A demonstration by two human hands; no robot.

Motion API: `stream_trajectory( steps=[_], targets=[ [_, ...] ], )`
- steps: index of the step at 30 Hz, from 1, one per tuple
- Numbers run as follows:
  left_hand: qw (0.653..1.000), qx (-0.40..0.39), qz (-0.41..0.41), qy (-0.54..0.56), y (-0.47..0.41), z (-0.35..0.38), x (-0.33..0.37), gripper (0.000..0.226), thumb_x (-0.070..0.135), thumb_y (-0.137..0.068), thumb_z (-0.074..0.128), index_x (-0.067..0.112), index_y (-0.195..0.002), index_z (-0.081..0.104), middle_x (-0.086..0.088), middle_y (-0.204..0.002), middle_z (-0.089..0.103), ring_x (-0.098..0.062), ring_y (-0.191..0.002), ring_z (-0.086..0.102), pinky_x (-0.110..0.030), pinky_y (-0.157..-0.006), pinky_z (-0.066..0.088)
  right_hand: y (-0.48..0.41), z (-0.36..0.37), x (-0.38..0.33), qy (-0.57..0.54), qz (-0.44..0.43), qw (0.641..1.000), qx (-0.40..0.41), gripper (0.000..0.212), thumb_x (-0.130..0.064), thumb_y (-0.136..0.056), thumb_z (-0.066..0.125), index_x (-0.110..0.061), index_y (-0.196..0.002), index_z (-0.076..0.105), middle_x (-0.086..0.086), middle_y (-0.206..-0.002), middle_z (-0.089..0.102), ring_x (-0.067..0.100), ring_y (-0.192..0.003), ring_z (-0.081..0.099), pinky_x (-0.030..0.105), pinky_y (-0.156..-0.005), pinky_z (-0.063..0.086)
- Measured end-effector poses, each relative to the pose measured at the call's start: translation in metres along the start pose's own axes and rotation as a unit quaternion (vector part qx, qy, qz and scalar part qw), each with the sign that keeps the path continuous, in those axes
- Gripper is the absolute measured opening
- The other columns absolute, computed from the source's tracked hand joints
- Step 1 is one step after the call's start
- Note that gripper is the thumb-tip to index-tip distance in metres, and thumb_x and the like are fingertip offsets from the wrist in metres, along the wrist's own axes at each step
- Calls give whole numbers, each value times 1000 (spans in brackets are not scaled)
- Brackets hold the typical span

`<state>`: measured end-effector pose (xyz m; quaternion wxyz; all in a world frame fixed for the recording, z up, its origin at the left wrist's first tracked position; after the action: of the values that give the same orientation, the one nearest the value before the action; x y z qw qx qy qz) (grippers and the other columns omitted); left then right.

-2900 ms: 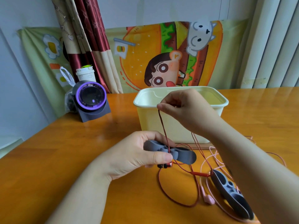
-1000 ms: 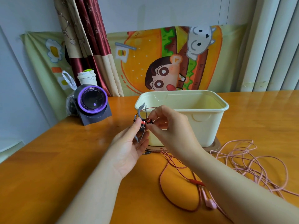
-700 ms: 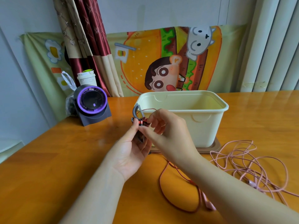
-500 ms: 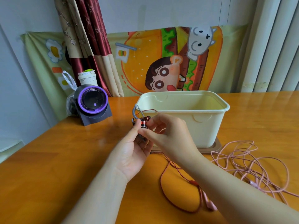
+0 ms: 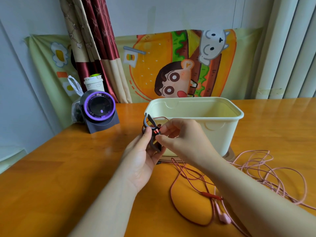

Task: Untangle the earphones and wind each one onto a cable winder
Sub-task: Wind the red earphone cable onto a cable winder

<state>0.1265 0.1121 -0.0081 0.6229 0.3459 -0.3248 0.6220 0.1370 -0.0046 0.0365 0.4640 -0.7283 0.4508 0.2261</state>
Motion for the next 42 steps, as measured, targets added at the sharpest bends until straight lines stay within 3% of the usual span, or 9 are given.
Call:
stream_trajectory(
  steps=[6,12,16,19,23,26,30,37,42],
  targets=[
    [1000,5,10,11,0,0,1,28,26,-93,56,10,-112,68,-9,-103,74,-20,-96,67,-25,-68,58,-2,-3,0,-1,-21,1000,-22,5,-16,-78,72,-18,-82,69,-10,-73,67,0,-70,61,14,-64,52],
    [997,12,-9,79,1,1,1,29,25,-89,60,7,-112,67,-10,-99,74,-16,-81,73,-25,-64,59,-1,-4,1,-36,-69,997,-21,8,-13,-80,74,-16,-86,68,-8,-80,68,3,-77,64,18,-76,54],
    [992,16,-28,120,3,2,0,29,24,-91,60,7,-113,67,-11,-103,74,-16,-84,74,-25,-70,60,-1,-4,1,-63,-91,993,-38,9,-10,-81,72,-15,-88,68,-6,-84,69,4,-82,65,19,-82,53],
    [988,22,-40,149,5,3,-1,28,23,-90,60,6,-111,67,-12,-100,75,-17,-82,74,-24,-64,60,-1,-5,4,-90,-105,989,-50,10,-8,-83,70,-10,-93,68,-1,-89,70,9,-87,66,23,-85,53],
    [987,25,-44,152,6,4,0,26,21,-85,63,5,-105,67,-12,-96,75,-17,-80,74,-24,-64,60,-3,-6,10,-74,-102,991,-39,13,-12,-83,71,-20,-91,66,-5,-92,69,8,-91,65,28,-88,53],
    [992,32,-26,123,5,3,1,21,17,-87,62,4,-102,67,-13,-93,75,-18,-79,74,-25,-63,60,-3,-7,9,8,-109,994,-10,17,-19,-80,74,-23,-93,63,-9,-94,65,8,-91,61,30,-83,53],
    [996,48,5,71,3,-1,4,22,18,-88,60,5,-104,68,-14,-100,74,-20,-88,72,-26,-66,60,-1,-9,-2,34,-149,988,7,35,-25,-77,77,-18,-107,61,-6,-102,59,9,-87,55,18,-72,48],
    [996,38,-3,84,3,0,4,27,18,-86,62,5,-109,67,-13,-105,74,-20,-93,71,-28,-74,60,1,-9,-1,48,-155,987,18,24,-19,-81,74,-23,-104,69,-13,-94,66,6,-86,56,12,-71,46],
    [996,42,-9,76,3,0,3,24,16,-88,62,5,-109,67,-14,-108,72,-22,-97,70,-28,-78,59,0,-7,2,22,-143,989,16,24,-16,-80,74,-22,-103,69,-13,-95,66,8,-84,58,21,-72,49]
  ],
)
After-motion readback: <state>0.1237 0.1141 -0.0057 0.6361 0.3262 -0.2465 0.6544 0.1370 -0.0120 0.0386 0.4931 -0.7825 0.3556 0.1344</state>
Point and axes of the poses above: each hand's wrist, its own y-axis away from the middle knuckle, its own z-axis out of the palm, x = y × z, the point moved 5 cm from there along -y, towards the middle knuckle
